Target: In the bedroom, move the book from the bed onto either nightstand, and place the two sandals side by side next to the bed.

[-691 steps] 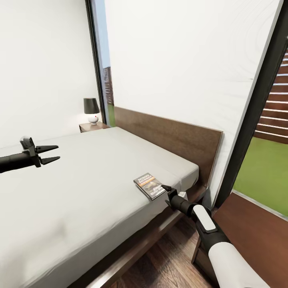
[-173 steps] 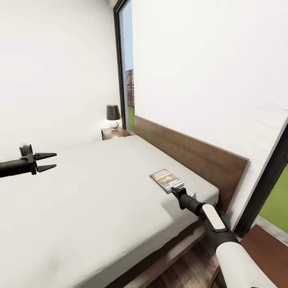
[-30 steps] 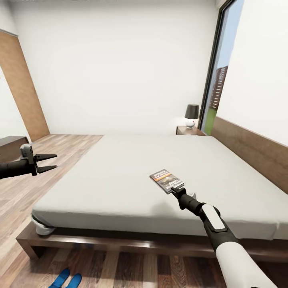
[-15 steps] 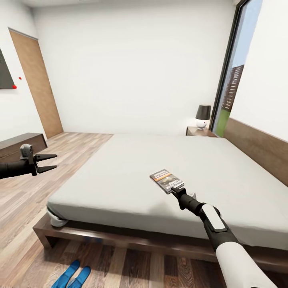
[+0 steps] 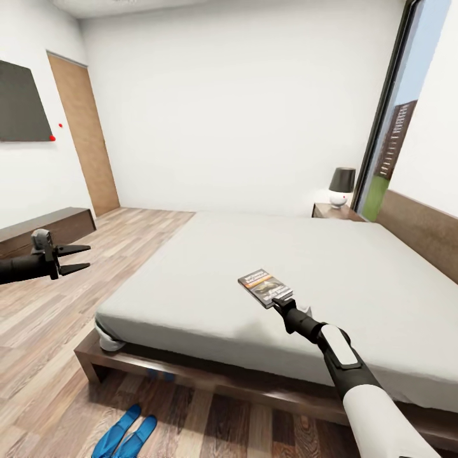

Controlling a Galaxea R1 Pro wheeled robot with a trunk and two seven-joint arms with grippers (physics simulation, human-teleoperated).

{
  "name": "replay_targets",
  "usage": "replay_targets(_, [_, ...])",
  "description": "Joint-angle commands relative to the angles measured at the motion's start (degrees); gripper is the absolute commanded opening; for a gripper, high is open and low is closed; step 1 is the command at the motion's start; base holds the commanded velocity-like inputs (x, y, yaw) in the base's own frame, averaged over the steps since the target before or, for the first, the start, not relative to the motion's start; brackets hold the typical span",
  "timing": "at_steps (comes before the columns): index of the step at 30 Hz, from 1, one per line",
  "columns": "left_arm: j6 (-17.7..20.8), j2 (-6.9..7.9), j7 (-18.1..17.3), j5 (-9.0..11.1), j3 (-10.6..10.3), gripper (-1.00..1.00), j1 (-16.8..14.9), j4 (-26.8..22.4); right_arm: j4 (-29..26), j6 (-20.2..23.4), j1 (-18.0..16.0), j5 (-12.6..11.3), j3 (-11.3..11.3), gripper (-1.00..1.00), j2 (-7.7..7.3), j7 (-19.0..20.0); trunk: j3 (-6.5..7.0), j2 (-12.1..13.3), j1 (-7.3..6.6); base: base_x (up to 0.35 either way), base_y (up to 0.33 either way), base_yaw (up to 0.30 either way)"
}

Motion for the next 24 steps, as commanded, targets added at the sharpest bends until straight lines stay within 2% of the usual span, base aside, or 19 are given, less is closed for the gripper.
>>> replay_targets(1, [0.60,-0.03,-0.41,-0.61,0.32,1.00,-0.06,-0.01,-0.03,0.44,-0.04,-0.17,-0.35,-1.00,0.07,0.14,-0.06,-0.03,-0.01,0.000,0.000,0.172])
replay_targets(24, [0.60,0.29,-0.38,-0.66,0.33,1.00,-0.06,0.16,-0.03,0.50,-0.02,-0.17,-0.43,-1.00,0.07,0.14,-0.06,-0.03,-0.01,0.000,0.000,0.172])
